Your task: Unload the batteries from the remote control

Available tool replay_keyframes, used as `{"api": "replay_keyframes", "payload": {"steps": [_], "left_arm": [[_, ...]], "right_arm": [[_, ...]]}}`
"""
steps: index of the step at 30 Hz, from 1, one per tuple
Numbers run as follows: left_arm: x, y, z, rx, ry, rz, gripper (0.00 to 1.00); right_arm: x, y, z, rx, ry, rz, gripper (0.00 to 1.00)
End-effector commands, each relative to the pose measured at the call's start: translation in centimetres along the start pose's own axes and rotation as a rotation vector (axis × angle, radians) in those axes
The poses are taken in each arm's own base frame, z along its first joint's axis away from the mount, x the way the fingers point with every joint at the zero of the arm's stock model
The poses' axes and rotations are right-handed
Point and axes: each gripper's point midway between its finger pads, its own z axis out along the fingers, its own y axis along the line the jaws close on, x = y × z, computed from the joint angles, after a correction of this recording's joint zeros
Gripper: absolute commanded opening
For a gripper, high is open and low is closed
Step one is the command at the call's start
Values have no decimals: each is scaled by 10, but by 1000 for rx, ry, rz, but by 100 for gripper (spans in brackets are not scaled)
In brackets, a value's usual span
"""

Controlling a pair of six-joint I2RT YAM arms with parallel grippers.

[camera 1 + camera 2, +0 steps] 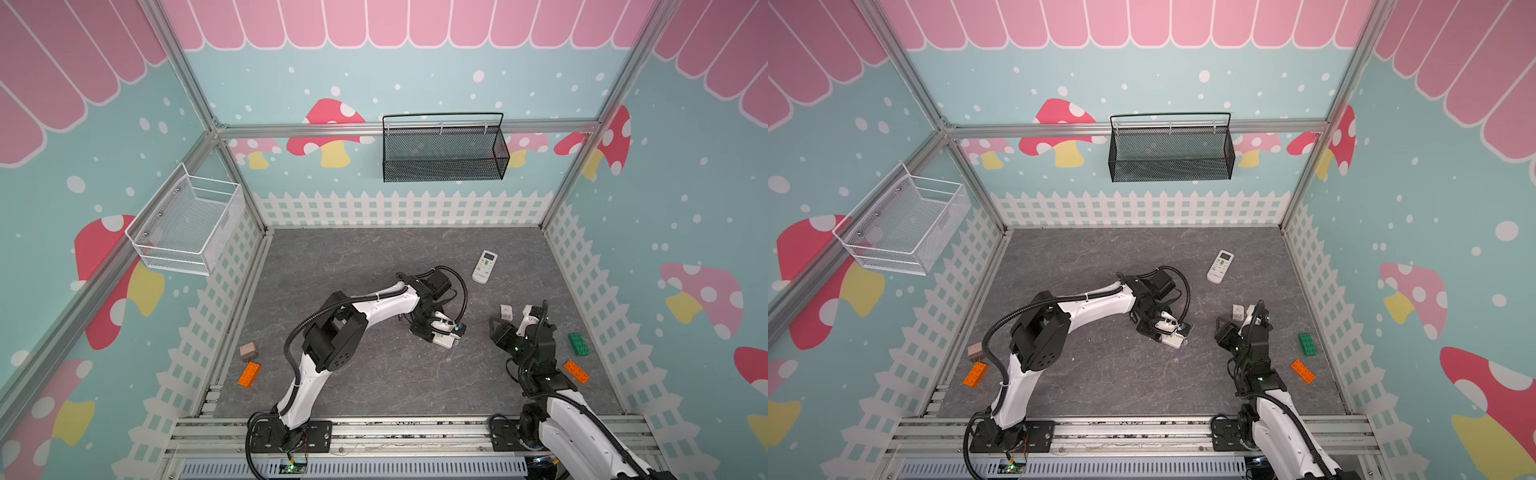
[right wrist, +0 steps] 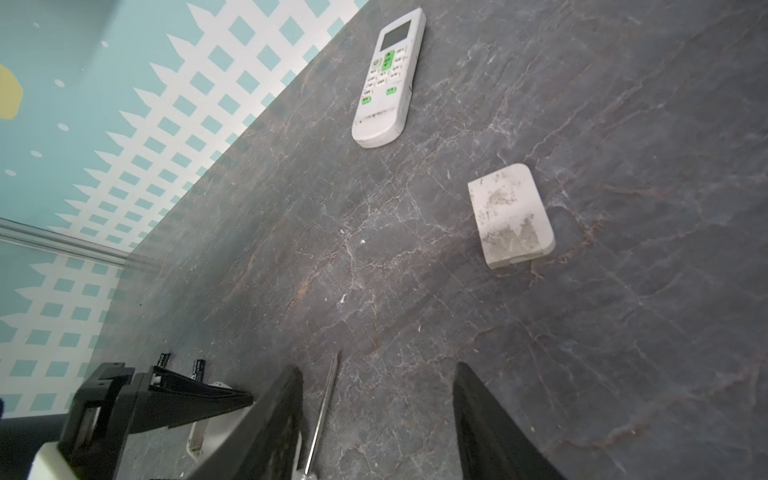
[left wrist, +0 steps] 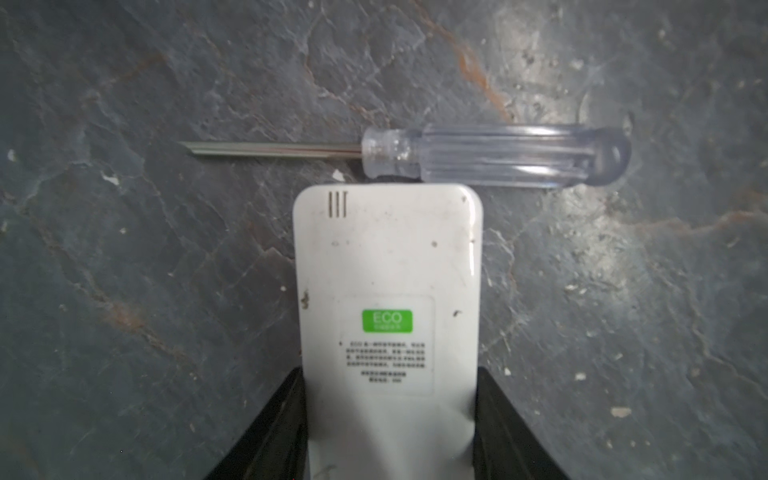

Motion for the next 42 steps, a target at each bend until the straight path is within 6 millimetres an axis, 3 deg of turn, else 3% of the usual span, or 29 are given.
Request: {"api": "replay_keyframes", "payload": {"steps": [1, 7, 13, 17, 23, 27, 33, 38, 42], "left_arm": [[-17, 16, -21, -62, -41, 1, 48], [-18, 33, -55, -163, -22, -32, 47], [11, 80, -119, -415, -20, -332, 44], [55, 98, -170, -579, -59, -568, 44], [146, 94, -218, -692, -68, -935, 44], [211, 74, -230, -748, -66, -1201, 44], [279, 48, -222, -819, -44, -1405, 42], [316, 34, -208, -828, -53, -1553, 40], [336, 26, -194, -833, -12, -1618, 42]], "right_arm": [[-5, 4, 0, 9, 20, -51, 60], [-26, 20, 3, 27, 48, -163, 62], [-60, 32, 11, 102, 46, -275, 64], [-77, 36, 30, 147, 67, -310, 69], [-96, 46, 66, 176, 106, -334, 75], [-106, 47, 97, 215, 134, -342, 84], [-115, 39, 142, 289, 166, -358, 89], [-112, 29, 176, 340, 214, -353, 89], [-112, 24, 192, 373, 236, -341, 89]]}}
